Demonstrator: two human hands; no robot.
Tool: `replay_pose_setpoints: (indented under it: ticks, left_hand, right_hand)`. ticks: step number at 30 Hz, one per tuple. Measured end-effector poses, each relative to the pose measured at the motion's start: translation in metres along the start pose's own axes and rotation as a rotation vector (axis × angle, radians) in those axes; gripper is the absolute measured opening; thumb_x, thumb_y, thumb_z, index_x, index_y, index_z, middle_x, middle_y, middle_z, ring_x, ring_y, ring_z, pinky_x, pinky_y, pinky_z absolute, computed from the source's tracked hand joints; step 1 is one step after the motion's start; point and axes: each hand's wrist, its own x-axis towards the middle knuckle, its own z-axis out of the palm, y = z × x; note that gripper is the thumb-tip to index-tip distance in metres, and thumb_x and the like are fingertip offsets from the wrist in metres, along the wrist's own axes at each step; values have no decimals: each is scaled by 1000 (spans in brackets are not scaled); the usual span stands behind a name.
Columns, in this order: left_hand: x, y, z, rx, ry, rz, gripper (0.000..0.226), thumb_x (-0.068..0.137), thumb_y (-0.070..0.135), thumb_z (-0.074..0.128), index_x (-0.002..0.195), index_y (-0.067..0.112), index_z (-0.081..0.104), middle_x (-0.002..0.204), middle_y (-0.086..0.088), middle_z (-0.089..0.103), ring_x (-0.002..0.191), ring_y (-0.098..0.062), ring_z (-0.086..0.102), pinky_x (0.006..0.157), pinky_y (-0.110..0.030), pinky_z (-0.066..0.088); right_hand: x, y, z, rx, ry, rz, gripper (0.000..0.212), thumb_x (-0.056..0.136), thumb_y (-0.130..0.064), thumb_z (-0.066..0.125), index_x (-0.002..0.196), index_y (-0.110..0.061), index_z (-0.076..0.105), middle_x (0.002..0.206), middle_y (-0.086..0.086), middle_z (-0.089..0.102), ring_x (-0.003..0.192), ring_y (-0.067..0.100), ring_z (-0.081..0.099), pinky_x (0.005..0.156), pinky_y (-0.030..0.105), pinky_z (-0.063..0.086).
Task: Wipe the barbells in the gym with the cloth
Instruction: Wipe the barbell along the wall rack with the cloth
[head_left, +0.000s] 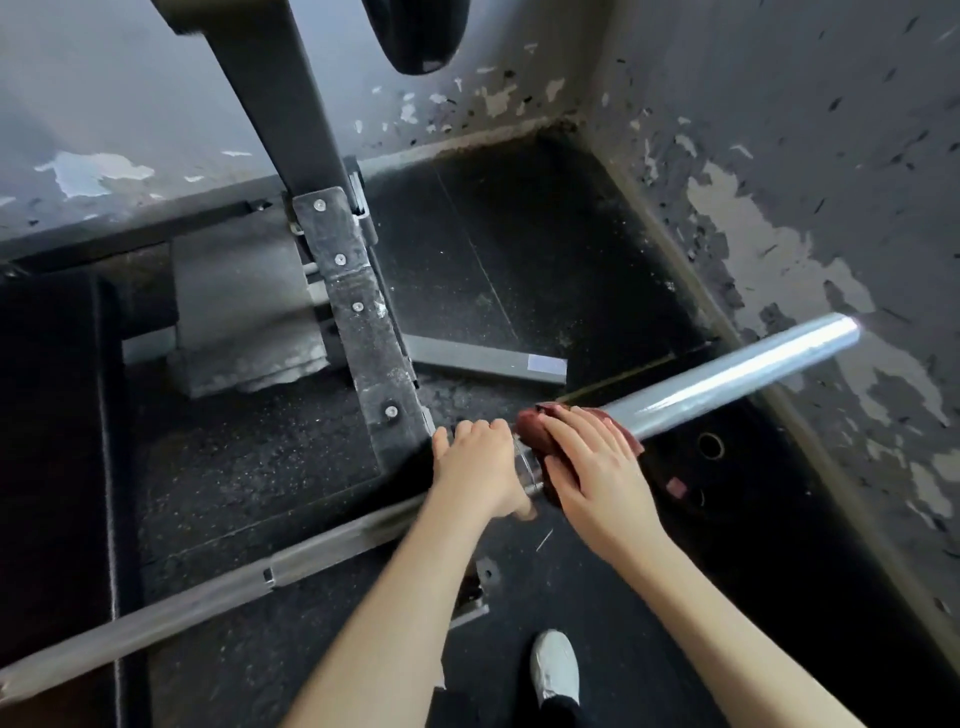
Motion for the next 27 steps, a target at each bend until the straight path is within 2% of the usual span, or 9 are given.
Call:
replay_pose_setpoints:
  ticks: [3,7,10,12,14,17,21,23,27]
  left_hand:
    - [2,2,6,-27,3,-9,78,60,50,85,117,15,45,118,-1,56,119,-24,48,107,-43,31]
    - [-6,7,17,-21,120,-38,78,61,47,85,120,17,45,119,3,55,120,-21,47,110,-40,28]
    - [-13,8,22,4,176,-61,86,64,52,82,130,17,40,131,3,50,130,-19,39,114,-41,18]
    - [-17,11,25,-54,161,-67,85,71,53,75,136,16,34,138,1,43,136,-20,31,117,-44,11]
    - [-20,13,22,-133,124,-70,75,77,50,67,135,16,34,137,0,41,135,-20,31,118,-46,11]
    - [-15,15,10,-65,87,-74,76,67,50,79,124,15,42,124,-1,48,122,-22,43,111,-41,26]
    - [-13,24,18,51,85,-105,95,58,49,86,132,15,38,133,-3,44,129,-24,39,111,-41,27]
    - [-23,33,33,48,193,-126,100,61,45,86,139,16,31,137,-1,44,130,-22,40,113,-41,23]
    - [-41,44,54,-5,338,-127,92,80,43,71,149,13,18,149,-3,31,142,-21,27,119,-45,6]
  right_hand:
    - [13,31,-17,-125,-47,-91,45,90,-39,40,125,-20,62,121,-3,64,115,21,55,102,34,36]
    - [27,16,-6,-36,116,187,37,87,-29,41,109,-16,67,109,1,67,106,22,55,105,38,32]
    - [1,7,3,8,30,-78,39,91,-27,42,122,-15,63,125,0,63,119,21,52,111,31,23]
    - [7,30,-7,-69,-49,-204,41,92,-30,40,123,-15,62,123,1,64,117,22,56,109,33,25]
    - [25,48,-16,-109,-34,-93,42,91,-33,34,112,-15,66,107,1,69,106,24,61,107,36,26]
    - [28,34,-12,-54,83,137,37,87,-29,35,99,-14,67,96,2,68,96,27,59,100,39,33]
    - [-9,20,-3,-8,11,-192,37,88,-25,45,117,-11,65,119,5,65,112,27,57,107,37,36]
    - [-1,42,-10,-65,-14,-274,38,89,-28,42,114,-11,65,112,5,68,106,27,61,103,33,33]
    - [26,55,-14,-91,69,158,31,90,-25,39,92,-13,67,91,2,69,93,25,62,102,37,31]
